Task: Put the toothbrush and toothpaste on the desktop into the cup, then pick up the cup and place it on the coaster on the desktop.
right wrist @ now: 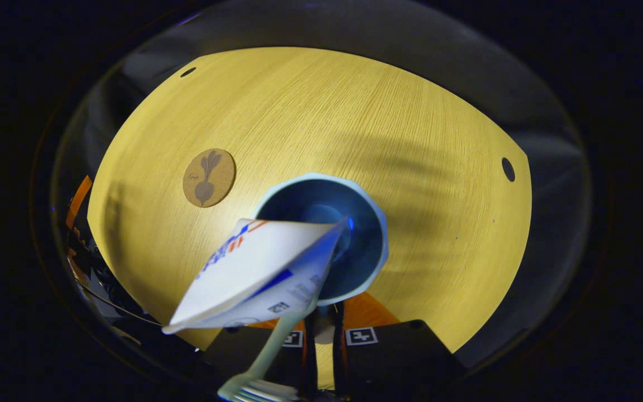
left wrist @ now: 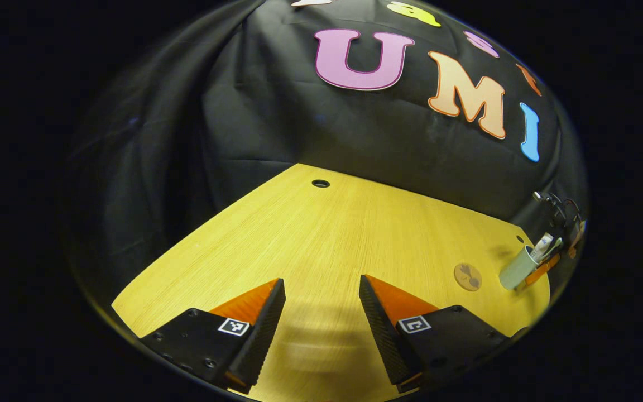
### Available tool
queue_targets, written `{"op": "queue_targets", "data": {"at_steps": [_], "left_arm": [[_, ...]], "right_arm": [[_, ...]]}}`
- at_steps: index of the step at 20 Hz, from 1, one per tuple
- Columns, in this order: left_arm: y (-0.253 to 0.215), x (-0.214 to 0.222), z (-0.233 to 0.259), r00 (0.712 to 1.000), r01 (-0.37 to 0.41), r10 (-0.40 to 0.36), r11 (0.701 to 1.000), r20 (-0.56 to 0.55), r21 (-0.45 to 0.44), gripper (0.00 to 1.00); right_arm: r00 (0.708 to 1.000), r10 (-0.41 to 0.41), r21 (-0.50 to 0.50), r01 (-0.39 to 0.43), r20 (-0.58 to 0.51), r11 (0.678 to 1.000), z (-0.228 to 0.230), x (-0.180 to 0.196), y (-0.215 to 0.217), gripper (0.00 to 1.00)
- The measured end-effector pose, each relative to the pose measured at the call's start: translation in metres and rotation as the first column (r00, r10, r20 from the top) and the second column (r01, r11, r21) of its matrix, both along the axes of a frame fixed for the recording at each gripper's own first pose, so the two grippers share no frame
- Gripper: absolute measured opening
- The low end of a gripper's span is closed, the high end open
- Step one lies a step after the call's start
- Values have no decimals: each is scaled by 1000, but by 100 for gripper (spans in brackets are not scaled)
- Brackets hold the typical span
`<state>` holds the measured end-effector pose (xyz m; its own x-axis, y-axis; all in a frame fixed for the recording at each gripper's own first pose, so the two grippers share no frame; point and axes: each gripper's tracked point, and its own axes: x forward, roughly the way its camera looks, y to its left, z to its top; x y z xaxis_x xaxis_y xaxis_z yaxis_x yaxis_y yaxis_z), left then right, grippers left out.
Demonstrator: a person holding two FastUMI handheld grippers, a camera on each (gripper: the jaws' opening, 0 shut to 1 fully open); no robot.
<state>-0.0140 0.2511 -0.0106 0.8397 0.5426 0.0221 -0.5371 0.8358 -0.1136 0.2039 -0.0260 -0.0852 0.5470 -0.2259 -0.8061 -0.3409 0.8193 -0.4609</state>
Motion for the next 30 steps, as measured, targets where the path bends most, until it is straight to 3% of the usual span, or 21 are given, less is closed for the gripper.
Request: {"op": "queue_targets", "data": {"at_steps": [8,12,24,30], "left_arm": [[-14,16,9,999,39,-39,999,-5,18,81],[-25,18,5,997,73,-73,997,-12,6,81],[-67,17,-28,982,183,-185,981,-47,-58,82],[-57,7,-24,987,152,-155,987,-43,-51,82]], "right_arm": [[999,47,3,-47,-9,999,-5,-8,18,17],[996,86,66,-84,-25,994,-10,-18,59,17],[983,174,51,-171,-58,984,-12,-3,153,17],[983,163,-6,-164,-85,986,-28,5,169,17]]}}
